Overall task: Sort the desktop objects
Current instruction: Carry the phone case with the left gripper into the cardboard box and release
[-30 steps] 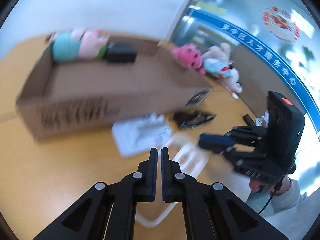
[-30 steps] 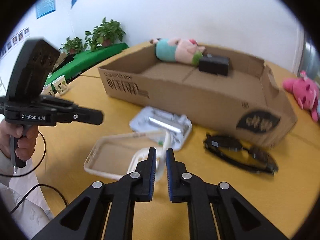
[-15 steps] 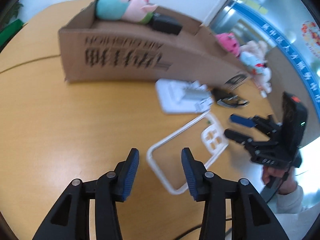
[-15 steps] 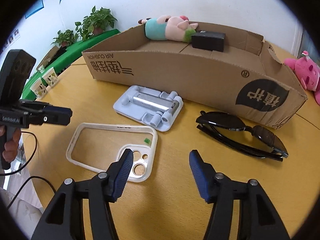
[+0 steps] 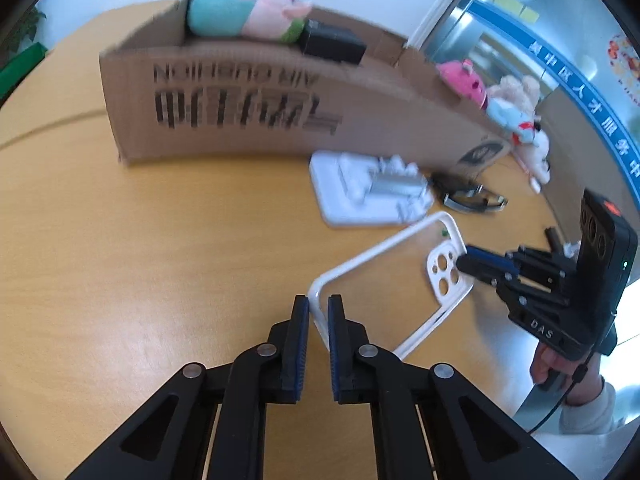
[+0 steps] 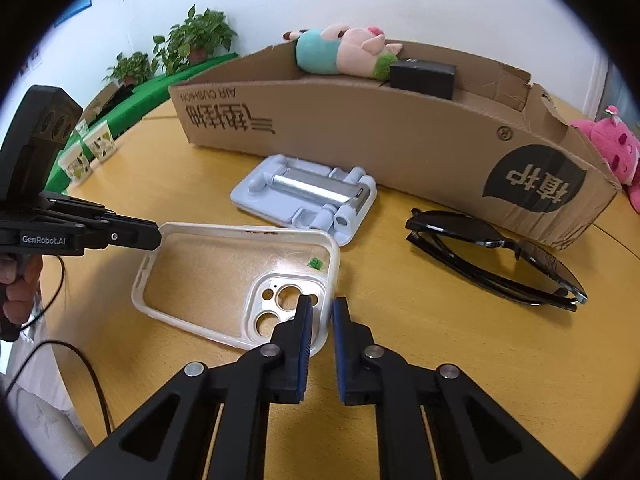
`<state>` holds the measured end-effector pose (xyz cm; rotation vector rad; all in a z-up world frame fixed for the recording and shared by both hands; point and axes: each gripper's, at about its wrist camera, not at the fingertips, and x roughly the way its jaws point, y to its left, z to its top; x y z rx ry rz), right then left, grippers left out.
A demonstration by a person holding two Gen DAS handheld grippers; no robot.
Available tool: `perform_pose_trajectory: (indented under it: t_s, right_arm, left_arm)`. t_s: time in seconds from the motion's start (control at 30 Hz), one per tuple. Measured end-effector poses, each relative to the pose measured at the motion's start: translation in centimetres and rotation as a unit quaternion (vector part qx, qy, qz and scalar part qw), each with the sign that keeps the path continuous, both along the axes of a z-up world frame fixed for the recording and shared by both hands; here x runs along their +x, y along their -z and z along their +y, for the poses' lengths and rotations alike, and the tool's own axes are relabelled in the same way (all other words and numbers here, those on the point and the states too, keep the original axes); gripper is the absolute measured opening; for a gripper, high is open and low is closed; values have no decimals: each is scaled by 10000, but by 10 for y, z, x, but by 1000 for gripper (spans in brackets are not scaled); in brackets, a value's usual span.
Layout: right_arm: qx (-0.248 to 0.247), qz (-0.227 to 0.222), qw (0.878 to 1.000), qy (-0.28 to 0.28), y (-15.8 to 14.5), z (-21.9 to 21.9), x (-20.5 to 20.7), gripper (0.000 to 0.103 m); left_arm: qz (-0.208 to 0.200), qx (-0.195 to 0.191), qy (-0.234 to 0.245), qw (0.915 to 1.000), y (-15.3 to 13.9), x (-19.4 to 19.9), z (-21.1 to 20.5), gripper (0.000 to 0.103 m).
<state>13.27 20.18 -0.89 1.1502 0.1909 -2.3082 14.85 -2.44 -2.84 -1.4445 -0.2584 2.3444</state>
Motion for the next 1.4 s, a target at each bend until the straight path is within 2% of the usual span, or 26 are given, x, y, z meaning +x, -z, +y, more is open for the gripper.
perform_pose_trajectory:
  t_s: [0.13, 0.3, 0.47, 0.67, 0.73, 0.83, 0.97, 1.07, 1.2, 1.33, 1.4]
  right_arm:
    - [-158, 301, 9994, 99, -27, 3, -7, 10]
    - [-170, 737, 9970, 158, -63, -2, -35, 10]
    - [-261, 1006, 9943, 214, -98, -14, -87, 10]
    - [-258, 950, 9951, 118, -123, -46, -169, 10]
    - [-219, 847, 9961, 56, -122, -58, -189, 10]
    - [-189, 450, 9988, -48, -108, -79, -229, 10]
    - [-140, -190, 9997, -112, -78, -97, -274, 10]
    - [-24, -743, 9972, -110, -46, -108, -299, 10]
    - [118, -1243, 9921, -118, -18, -113, -316, 11]
    - [202, -1543, 9876, -200, -2, -121, -321, 13]
    - [205, -1650, 9858, -232, 3, -126, -323, 13]
  left_arm:
    - [432, 42, -7, 9991, -27, -14, -4, 3]
    - [1035, 68, -58, 9946, -68, -45, -7, 3]
    - [1626, 103, -151, 9865, -115, -94, -18, 3]
    - [1891, -126, -269, 9815, -153, -174, -37, 3]
    - [1803, -263, -348, 9826, -154, -205, -46, 3]
    - [1534, -415, -443, 9863, -144, -249, -58, 3]
    - [1029, -736, -472, 9908, -115, -300, -64, 3]
    - [644, -1052, -427, 9914, -89, -324, -64, 3]
    - [56, -1405, -371, 9894, -56, -341, -62, 3]
    - [-343, -1926, -288, 9803, -35, -347, -57, 4]
    - [-402, -2099, -270, 9765, -31, -348, -56, 4]
